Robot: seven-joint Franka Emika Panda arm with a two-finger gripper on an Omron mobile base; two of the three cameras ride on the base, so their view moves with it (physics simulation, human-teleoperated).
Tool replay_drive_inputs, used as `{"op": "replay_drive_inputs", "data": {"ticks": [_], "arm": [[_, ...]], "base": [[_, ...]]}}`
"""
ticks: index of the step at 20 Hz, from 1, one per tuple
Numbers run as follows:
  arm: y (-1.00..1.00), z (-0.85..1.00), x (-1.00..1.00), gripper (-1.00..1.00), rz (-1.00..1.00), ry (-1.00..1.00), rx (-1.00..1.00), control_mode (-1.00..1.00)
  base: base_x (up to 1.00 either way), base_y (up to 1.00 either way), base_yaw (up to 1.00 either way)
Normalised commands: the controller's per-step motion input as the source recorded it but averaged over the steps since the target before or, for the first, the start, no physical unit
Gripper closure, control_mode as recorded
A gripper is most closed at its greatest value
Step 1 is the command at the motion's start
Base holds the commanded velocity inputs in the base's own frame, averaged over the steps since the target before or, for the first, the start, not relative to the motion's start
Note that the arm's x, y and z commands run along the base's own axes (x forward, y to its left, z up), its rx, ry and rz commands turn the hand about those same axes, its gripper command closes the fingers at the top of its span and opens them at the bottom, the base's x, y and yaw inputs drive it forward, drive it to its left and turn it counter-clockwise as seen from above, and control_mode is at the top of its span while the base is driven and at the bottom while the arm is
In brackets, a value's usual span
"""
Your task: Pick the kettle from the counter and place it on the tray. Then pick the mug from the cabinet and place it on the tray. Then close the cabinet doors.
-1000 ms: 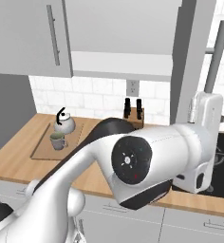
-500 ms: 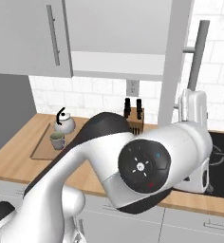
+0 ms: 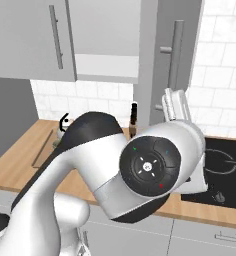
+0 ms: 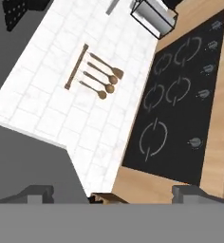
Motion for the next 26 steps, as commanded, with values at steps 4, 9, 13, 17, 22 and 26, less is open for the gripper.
{"op": "replay_drive_inputs", "data": {"ticks": [4, 9, 13, 17, 22, 26], "arm": [[0.54, 0.0, 0.47, -1.0, 0.15, 0.0, -0.02, -1.0], [0.62, -0.01, 0.47, -1.0, 0.15, 0.0, -0.02, -1.0], [0.58, 0.0, 0.56, -1.0, 0.17, 0.0, 0.0, -1.0], [0.56, 0.0, 0.59, -1.0, 0.17, 0.0, 0.0, -1.0], [0.54, 0.0, 0.64, -1.0, 0.17, 0.0, 0.0, -1.0], [0.49, 0.0, 0.71, -1.0, 0.17, 0.01, 0.0, -1.0]], "base": [[0.0, 0.0, 0.0], [0.0, 0.0, 0.0], [0.0, 0.0, 0.0], [0.0, 0.0, 0.0], [0.0, 0.0, 0.0], [0.0, 0.0, 0.0]]}}
